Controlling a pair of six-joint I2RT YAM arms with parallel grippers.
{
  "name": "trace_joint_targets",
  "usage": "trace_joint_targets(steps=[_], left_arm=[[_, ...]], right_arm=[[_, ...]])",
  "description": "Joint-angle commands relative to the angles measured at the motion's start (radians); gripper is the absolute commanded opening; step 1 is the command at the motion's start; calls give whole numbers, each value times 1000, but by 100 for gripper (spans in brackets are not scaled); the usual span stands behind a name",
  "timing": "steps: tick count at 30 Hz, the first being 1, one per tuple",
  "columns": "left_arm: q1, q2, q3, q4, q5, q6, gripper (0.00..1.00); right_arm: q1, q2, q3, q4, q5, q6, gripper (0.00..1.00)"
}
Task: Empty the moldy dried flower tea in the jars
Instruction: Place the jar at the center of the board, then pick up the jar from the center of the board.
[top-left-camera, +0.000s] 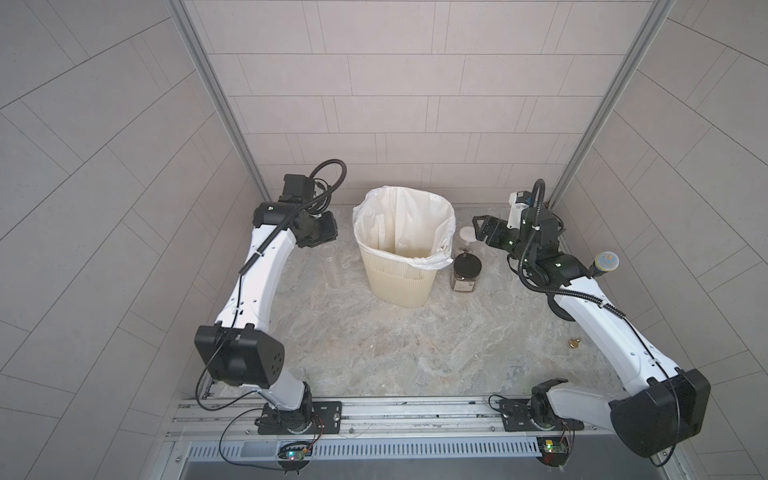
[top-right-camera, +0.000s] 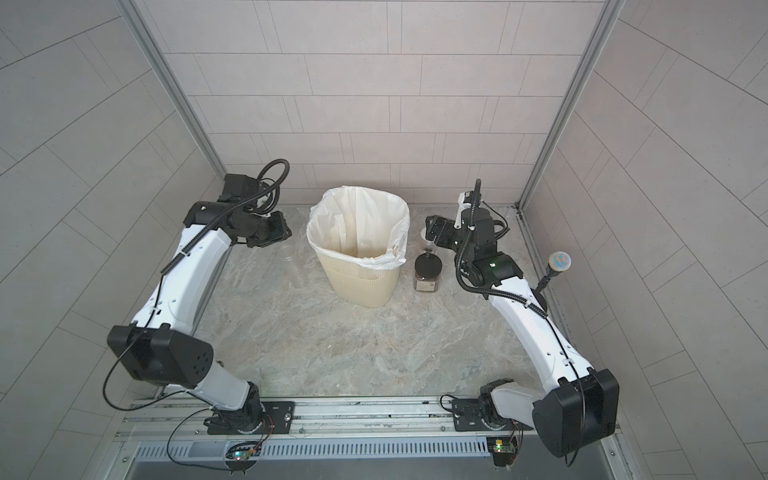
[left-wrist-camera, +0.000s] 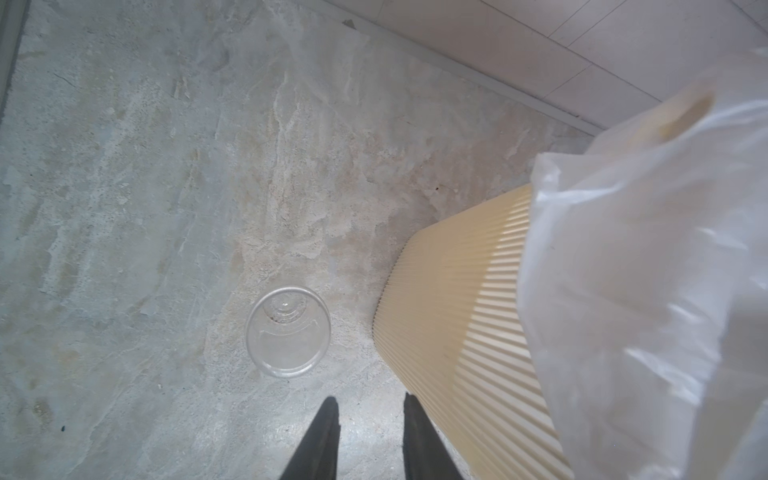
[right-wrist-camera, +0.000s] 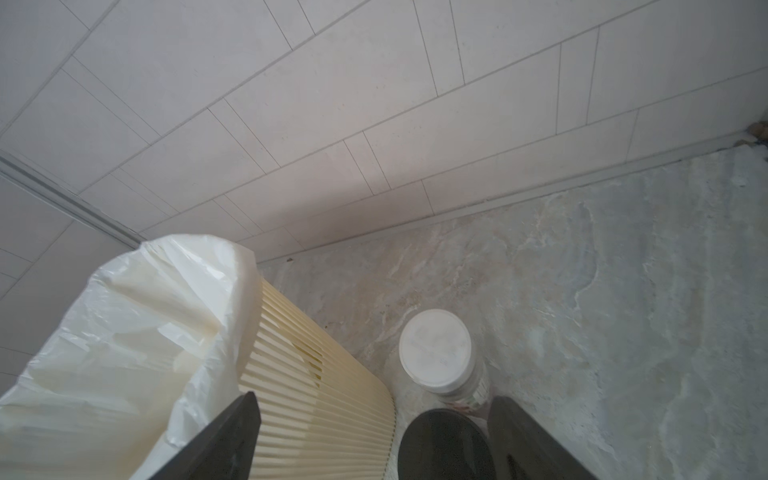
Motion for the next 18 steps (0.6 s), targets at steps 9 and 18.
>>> trace_joint_targets(steps=[9,18], left_arm=[[-74,-281,-343,282,44,-73,48],[-171,-373,-503,396,32,-115,51]], right_arm=[[22,-45,-101,-255,74,-144,100],[53,65,-124,-161,-21,-116,100]])
